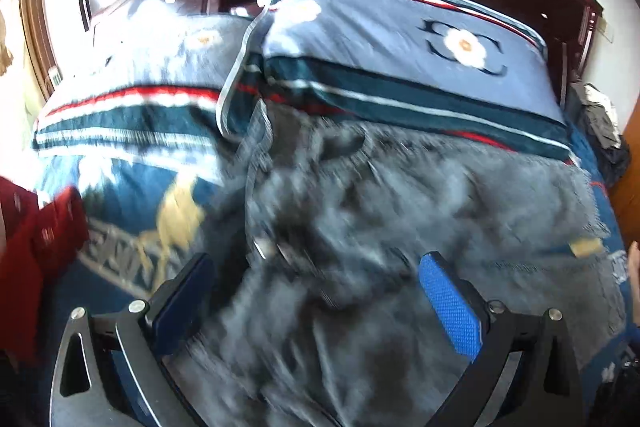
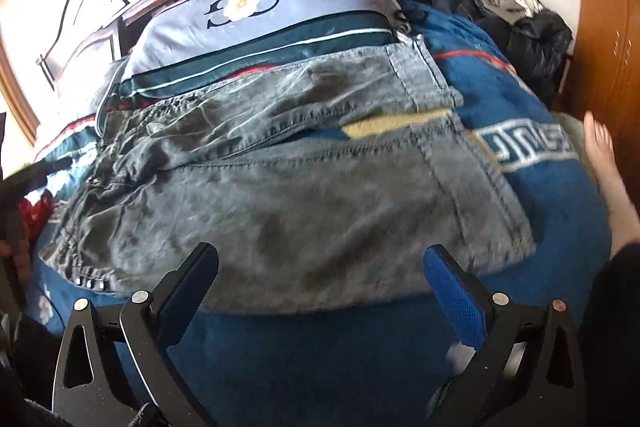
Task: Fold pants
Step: 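Grasp the jeans waistband with the left tool while the right tool grasps it too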
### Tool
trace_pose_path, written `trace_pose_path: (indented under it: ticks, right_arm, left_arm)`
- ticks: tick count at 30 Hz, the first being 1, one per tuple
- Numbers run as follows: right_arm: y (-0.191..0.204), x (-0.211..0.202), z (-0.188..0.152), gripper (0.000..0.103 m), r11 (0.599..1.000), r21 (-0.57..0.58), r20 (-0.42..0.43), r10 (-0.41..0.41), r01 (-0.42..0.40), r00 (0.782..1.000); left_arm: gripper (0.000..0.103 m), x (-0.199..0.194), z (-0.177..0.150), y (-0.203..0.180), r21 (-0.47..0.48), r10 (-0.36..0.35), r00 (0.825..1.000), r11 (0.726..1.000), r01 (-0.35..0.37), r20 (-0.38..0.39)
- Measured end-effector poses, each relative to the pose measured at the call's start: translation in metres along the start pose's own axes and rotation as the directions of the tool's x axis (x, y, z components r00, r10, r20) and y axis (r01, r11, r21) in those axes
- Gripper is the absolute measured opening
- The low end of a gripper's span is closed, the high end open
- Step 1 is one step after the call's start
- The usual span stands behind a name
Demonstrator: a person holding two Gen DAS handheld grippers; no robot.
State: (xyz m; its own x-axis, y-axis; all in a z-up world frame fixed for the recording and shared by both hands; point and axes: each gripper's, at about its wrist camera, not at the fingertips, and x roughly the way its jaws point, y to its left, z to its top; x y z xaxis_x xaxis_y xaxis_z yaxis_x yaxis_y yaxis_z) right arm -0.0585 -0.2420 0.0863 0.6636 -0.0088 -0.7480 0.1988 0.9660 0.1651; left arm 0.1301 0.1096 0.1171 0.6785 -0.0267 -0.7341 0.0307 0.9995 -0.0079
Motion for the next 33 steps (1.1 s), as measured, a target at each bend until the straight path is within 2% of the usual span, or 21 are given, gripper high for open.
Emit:
trace_pose_path:
  ticks: [4,6,9,13,16,18,20,21,22,23,24,25,27,29,31,33]
  right_arm:
    - [-0.008,0.011,0.02,0.103,0.999,-0.033,0.0,-0.01,0.01,1.0]
    - [-0.012,0.018,0.029,0.103,0.999,-0.043,-0.002,-0.013,0.013,1.0]
    - [-0.015,0.028,0.04,0.103,0.998,-0.063,-0.006,-0.017,0.016,1.0]
    - [-0.018,0.04,0.051,0.103,0.996,-0.088,-0.004,-0.025,0.025,1.0]
    - [-0.022,0.047,0.057,0.103,0.996,-0.089,-0.006,-0.03,0.03,1.0]
    - [-0.024,0.051,0.058,0.103,0.995,-0.09,-0.009,-0.036,0.035,0.999]
    - [-0.025,0.056,0.057,0.103,0.994,-0.095,-0.012,-0.046,0.045,0.999]
    - [-0.027,0.059,0.056,0.103,0.994,-0.097,-0.014,-0.052,0.05,0.999]
    - [-0.028,0.062,0.055,0.103,0.994,-0.097,-0.018,-0.055,0.053,0.998]
    - [-0.029,0.064,0.055,0.103,0.994,-0.096,-0.021,-0.058,0.056,0.998]
    - [-0.031,0.068,0.055,0.103,0.994,-0.094,-0.026,-0.061,0.058,0.998]
    - [-0.032,0.07,0.055,0.103,0.994,-0.093,-0.03,-0.062,0.059,0.998]
    - [-0.035,0.075,0.058,0.103,0.994,-0.09,-0.035,-0.061,0.057,0.998]
    - [-0.036,0.079,0.063,0.103,0.994,-0.091,-0.031,-0.059,0.056,0.998]
    - [-0.04,0.081,0.072,0.103,0.994,-0.095,-0.019,-0.06,0.058,0.998]
    - [-0.045,0.084,0.085,0.103,0.991,-0.114,0.005,-0.066,0.066,0.998]
  left_arm:
    - [0.1,0.028,0.029,0.009,0.068,0.056,0.998,0.996,-0.056,0.0]
    - [0.097,0.046,0.041,0.014,0.077,0.048,0.999,0.996,-0.047,-0.023]
    - [0.09,0.07,0.056,0.02,0.052,0.029,0.998,0.998,-0.026,-0.057]
    - [0.087,0.107,0.076,0.027,-0.006,0.024,0.994,1.0,-0.025,-0.102]
    - [0.084,0.128,0.091,0.035,-0.066,0.006,0.994,0.998,-0.013,-0.108]
    - [0.084,0.145,0.098,0.037,-0.077,0.025,0.991,0.996,-0.035,-0.129]
    - [0.07,0.162,0.1,0.037,-0.058,0.051,0.984,0.996,-0.062,-0.173]
    - [0.052,0.169,0.1,0.036,-0.051,0.041,0.98,0.997,-0.052,-0.195]
    - [0.027,0.173,0.1,0.035,-0.052,0.022,0.978,0.998,-0.034,-0.206]
    - [0.015,0.175,0.101,0.034,-0.053,0.001,0.977,0.998,-0.013,-0.211]
    - [0.012,0.175,0.102,0.033,-0.055,-0.023,0.979,0.998,0.012,-0.202]
    - [0.005,0.171,0.105,0.032,-0.049,-0.012,0.984,0.999,0.004,-0.179]
    - [0.005,0.16,0.114,0.033,-0.057,-0.016,0.994,0.998,0.01,-0.109]
    - [0.005,0.15,0.122,0.041,-0.111,-0.043,0.998,0.993,0.036,-0.056]
    - [0.005,0.146,0.128,0.046,-0.145,-0.069,0.997,0.987,0.062,-0.043]
    - [0.005,0.149,0.127,0.044,-0.128,-0.06,0.997,0.99,0.052,-0.057]
